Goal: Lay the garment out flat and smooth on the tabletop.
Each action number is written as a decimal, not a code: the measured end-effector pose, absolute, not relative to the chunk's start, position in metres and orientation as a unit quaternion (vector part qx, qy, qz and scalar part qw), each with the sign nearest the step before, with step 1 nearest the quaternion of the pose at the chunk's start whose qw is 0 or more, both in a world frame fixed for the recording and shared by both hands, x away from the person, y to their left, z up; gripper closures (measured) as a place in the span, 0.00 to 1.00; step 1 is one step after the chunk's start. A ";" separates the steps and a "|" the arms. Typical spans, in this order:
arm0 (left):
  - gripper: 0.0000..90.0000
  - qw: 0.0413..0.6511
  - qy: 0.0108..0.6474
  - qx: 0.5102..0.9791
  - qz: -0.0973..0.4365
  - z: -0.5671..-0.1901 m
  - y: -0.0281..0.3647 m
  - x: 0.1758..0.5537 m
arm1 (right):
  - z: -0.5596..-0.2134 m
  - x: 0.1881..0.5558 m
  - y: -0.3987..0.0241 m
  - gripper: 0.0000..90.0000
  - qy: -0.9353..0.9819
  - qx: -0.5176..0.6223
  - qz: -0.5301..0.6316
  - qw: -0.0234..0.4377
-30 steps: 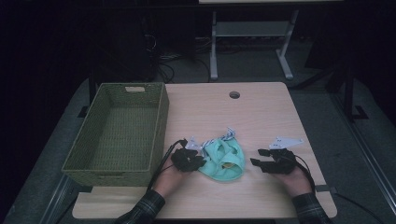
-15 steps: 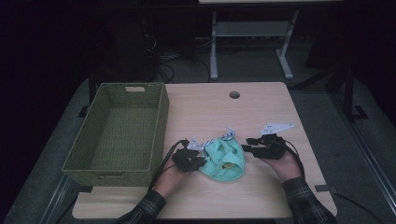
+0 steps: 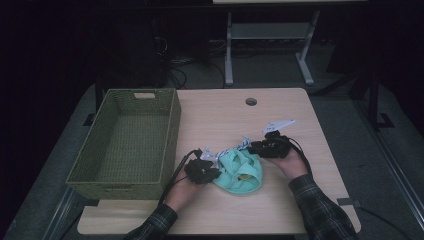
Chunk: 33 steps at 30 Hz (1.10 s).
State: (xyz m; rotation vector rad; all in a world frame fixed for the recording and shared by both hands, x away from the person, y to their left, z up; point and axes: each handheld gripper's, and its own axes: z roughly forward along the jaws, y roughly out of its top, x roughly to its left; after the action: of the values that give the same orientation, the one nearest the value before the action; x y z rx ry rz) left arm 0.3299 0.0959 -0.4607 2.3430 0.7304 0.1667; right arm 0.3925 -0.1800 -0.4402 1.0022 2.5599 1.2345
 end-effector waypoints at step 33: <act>0.94 0.360 0.295 0.885 0.002 -0.445 0.097 0.324 | -0.426 0.415 -0.199 0.98 0.837 0.371 0.385 0.121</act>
State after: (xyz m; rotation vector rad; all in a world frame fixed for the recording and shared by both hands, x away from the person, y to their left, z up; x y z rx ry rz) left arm 0.3242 0.0975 -0.4455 2.2821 0.7613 0.0039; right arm 0.4147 -0.1994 -0.4255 1.0833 2.4437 1.1246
